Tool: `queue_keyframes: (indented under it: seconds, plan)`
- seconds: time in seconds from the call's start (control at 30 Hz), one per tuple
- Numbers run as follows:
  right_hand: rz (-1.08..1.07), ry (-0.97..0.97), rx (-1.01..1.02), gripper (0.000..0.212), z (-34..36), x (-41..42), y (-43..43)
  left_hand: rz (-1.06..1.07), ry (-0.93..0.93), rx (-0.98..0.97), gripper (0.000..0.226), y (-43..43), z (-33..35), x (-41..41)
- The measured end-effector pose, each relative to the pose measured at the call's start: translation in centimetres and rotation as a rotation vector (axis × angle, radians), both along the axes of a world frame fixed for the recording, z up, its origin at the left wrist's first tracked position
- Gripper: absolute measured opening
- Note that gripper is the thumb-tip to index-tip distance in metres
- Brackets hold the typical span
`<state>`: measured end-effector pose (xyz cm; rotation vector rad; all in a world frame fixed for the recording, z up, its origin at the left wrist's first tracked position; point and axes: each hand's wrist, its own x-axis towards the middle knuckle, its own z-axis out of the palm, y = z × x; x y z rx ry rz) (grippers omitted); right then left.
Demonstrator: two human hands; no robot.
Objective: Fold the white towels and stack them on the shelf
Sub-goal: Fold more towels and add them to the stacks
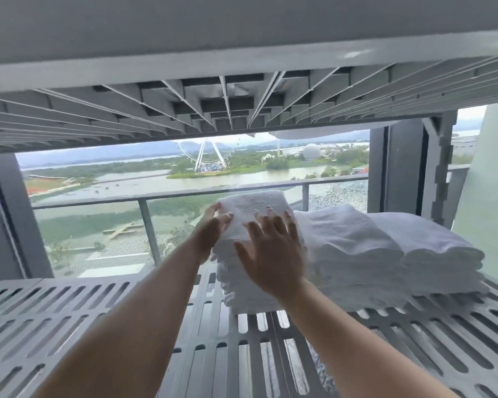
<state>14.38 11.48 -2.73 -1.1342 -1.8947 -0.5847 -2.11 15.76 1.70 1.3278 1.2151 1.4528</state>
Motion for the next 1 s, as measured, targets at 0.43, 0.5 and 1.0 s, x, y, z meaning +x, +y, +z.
queue_keyframes:
  seconds: [0.43, 0.5, 1.0]
  plan:
    - [0.146, -0.049, 0.182, 0.083, -6.1, -0.9, 1.5, -0.143, -0.317, 0.045, 0.047, -1.2, -1.3, 1.1]
    - [0.118, -0.021, 0.194, 0.084, -6.3, -1.1, 1.7, -0.058, -0.187, 0.063, 0.049, -1.1, -2.2, 1.4]
    - [0.079, -0.092, 0.226, 0.088, -7.2, -1.5, 2.1, -0.244, -0.171, -0.001, 0.056, -0.4, -4.5, -0.1]
